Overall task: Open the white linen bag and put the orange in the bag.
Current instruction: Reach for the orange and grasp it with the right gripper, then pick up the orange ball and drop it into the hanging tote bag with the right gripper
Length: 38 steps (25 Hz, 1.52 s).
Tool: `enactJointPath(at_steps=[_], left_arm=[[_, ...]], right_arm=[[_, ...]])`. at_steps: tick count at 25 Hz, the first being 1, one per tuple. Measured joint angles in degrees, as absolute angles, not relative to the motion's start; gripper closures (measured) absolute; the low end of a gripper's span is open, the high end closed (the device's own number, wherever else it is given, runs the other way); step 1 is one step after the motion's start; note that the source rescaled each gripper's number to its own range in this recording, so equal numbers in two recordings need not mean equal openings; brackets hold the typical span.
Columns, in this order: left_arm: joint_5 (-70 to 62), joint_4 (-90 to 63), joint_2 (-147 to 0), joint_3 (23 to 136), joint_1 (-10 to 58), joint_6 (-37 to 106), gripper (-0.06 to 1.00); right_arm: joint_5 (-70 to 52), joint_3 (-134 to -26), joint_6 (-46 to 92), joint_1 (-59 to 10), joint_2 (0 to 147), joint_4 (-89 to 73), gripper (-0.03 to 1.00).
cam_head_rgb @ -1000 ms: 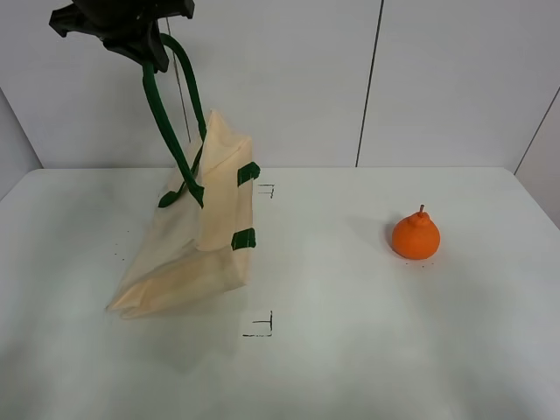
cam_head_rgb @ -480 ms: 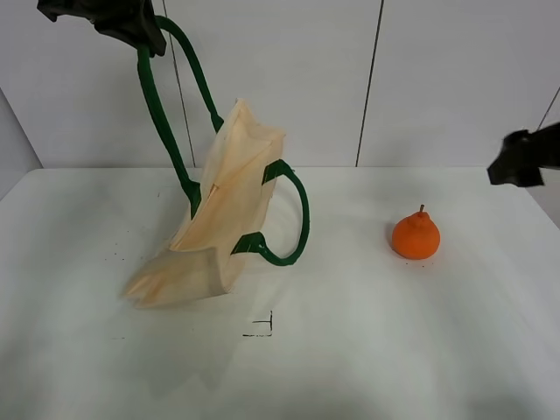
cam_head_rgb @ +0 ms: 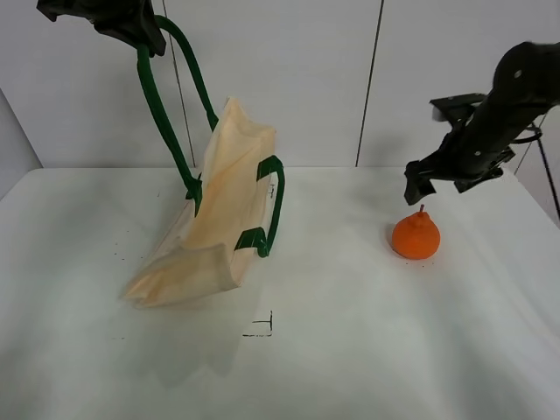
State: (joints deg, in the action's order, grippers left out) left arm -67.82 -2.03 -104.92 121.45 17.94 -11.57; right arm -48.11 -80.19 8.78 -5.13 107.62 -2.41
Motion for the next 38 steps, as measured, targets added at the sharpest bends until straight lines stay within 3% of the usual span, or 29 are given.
enactJointPath(at_steps=[24,26,27,29,31,38], left_arm=[[-67.8,-2.0,-104.9,121.4,17.9,-11.3,0.94],[-67.8,-2.0,-104.9,121.4,17.9,-11.3,0.94],[-67.8,-2.0,-104.9,121.4,17.9,-11.3,0.94],[-67.8,-2.0,-104.9,121.4,17.9,-11.3,0.94],[-67.8,-2.0,-104.9,121.4,17.9,-11.3,0.94],[-67.8,-2.0,-104.9,121.4,17.9,-11.3,0.94]], right_arm=[[-41.1,-80.3,4.6,-5.0,121.6,0.0,-0.02],[-41.1,-80.3,4.6,-5.0,121.6,0.0,0.15],[-41.1,-80.3,4.6,-5.0,121.6,0.0,0.31],[-41.4,-80.3,4.6,-5.0,121.6,0.0,0.74],[-41.7,-80.4,4.6,-5.0,121.0,0.0,0.96],[-44.8,-81.5,8.8,-5.0,116.8,-5.4,0.96]])
